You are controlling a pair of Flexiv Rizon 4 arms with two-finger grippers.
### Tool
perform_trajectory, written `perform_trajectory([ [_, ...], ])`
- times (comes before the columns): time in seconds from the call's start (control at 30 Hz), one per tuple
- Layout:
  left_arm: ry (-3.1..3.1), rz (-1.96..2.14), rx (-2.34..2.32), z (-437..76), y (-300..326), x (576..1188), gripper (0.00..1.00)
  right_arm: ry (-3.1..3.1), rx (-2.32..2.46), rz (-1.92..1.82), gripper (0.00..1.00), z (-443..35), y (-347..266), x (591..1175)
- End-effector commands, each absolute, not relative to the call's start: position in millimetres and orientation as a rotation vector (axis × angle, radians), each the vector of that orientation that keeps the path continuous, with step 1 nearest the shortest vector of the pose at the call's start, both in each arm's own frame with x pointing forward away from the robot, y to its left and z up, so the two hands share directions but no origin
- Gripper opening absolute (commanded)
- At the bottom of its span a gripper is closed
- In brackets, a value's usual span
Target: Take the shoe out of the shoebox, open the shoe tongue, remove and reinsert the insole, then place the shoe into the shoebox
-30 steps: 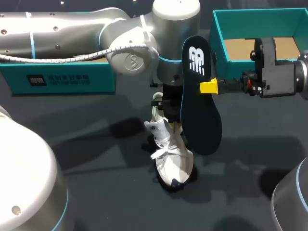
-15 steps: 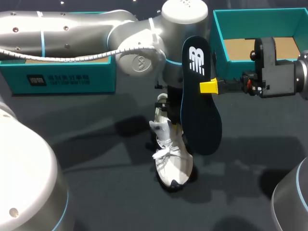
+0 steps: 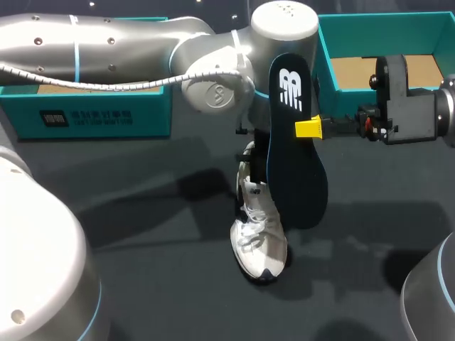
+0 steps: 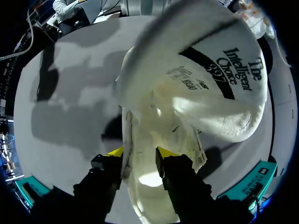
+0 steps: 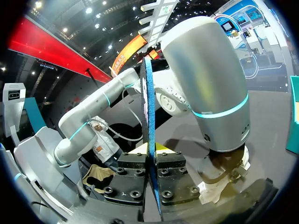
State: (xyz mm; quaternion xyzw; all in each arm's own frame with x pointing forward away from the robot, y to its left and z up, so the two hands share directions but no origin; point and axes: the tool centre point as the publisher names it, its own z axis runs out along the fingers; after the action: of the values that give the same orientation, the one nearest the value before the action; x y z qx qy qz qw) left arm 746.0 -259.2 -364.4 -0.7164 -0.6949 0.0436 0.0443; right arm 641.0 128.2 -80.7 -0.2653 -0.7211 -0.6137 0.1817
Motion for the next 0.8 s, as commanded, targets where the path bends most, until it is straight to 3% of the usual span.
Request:
perform_trajectory([
  [0.03,-2.145,0.167,-2.192,-355,-257,748,0.89,-2.036,-0.752,-1.732,0.0,-81,130,641],
  [0.07,-2.159,0.176,-2.196,-352,-257,749,1.0,-2.036,-0.752,-1.732,0.0,-81,130,641],
  [0.37,-2.409,0.386,-2.28,-289,-259,765,1.0,-2.036,-0.752,-1.732,0.0,-81,130,641],
  [0.8,-2.444,0.446,-2.316,-287,-257,768,1.0,-2.036,-0.752,-1.732,0.0,-81,130,641],
])
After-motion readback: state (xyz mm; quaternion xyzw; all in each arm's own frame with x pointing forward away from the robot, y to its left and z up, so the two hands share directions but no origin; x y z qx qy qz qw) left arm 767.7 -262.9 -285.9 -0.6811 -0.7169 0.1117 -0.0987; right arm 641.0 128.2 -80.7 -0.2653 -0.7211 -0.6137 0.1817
